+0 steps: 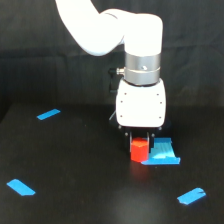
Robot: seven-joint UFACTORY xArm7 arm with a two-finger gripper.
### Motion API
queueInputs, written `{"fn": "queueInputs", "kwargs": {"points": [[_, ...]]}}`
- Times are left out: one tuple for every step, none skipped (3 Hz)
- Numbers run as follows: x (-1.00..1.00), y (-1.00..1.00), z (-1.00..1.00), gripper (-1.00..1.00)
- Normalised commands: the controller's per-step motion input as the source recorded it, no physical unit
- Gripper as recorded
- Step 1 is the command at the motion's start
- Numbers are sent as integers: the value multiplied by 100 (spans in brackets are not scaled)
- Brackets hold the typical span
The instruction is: Pick up the red object from the table
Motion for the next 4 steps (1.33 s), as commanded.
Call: {"fn": "queueInputs", "kwargs": {"points": [[-29, -16, 100, -95], [-29, -29, 100, -100], [-21, -4, 95, -99], [-11, 0, 100, -95]]}}
